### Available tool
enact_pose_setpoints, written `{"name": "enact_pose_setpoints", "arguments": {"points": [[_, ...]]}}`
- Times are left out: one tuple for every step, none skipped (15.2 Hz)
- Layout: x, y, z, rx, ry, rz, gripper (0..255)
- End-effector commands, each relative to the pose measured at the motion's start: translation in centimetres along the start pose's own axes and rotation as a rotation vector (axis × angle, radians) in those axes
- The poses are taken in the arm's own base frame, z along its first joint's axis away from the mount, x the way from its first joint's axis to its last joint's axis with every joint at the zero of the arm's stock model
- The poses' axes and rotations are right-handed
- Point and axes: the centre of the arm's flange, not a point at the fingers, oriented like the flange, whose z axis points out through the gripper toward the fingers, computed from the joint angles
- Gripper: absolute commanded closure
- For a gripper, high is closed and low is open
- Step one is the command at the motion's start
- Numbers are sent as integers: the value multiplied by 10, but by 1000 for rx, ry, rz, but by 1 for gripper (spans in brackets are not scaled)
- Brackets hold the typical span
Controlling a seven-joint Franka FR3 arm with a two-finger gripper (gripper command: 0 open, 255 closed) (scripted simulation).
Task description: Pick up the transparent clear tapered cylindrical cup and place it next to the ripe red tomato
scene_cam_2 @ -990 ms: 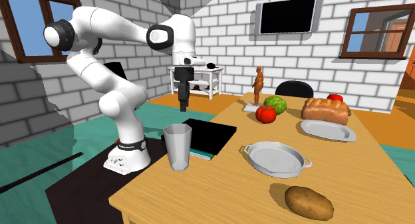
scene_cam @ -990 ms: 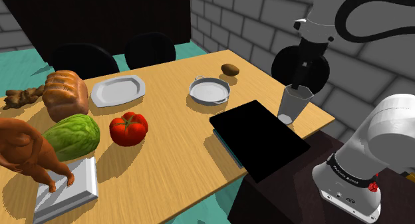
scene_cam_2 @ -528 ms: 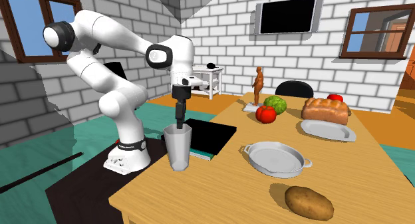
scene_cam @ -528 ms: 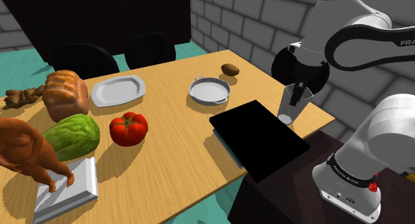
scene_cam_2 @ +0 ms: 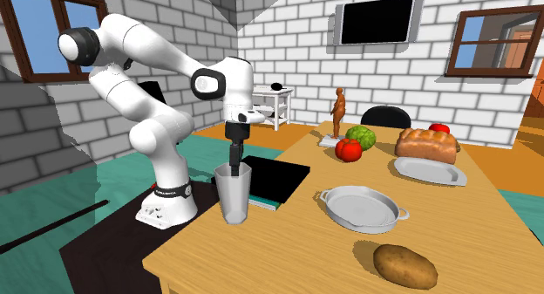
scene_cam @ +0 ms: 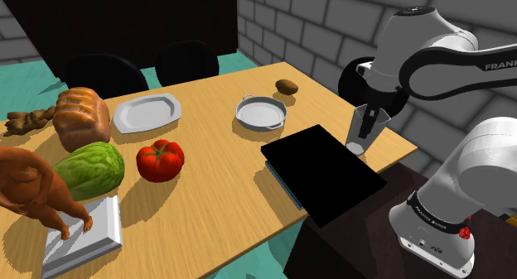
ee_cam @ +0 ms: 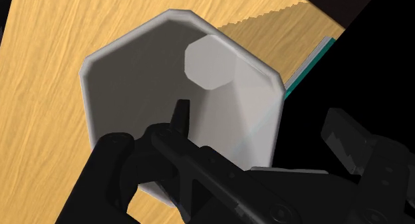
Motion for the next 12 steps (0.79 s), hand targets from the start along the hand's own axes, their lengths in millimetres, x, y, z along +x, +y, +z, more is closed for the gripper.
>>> {"name": "enact_pose_setpoints", "arguments": {"points": [[0, 0, 1, 0, 0, 0, 0], [0, 0, 1, 0, 0, 0, 0], [0, 0, 1, 0, 0, 0, 0], [0, 0, 1, 0, 0, 0, 0], [0, 0, 1, 0, 0, 0, 255], [0, 0, 1, 0, 0, 0, 255], [0, 0, 1, 0, 0, 0, 255], [0, 0, 1, 0, 0, 0, 255], [0, 0, 1, 0, 0, 0, 255], [0, 0, 1, 0, 0, 0, 255], [0, 0, 1, 0, 0, 0, 255], [0, 0, 1, 0, 0, 0, 255]]}}
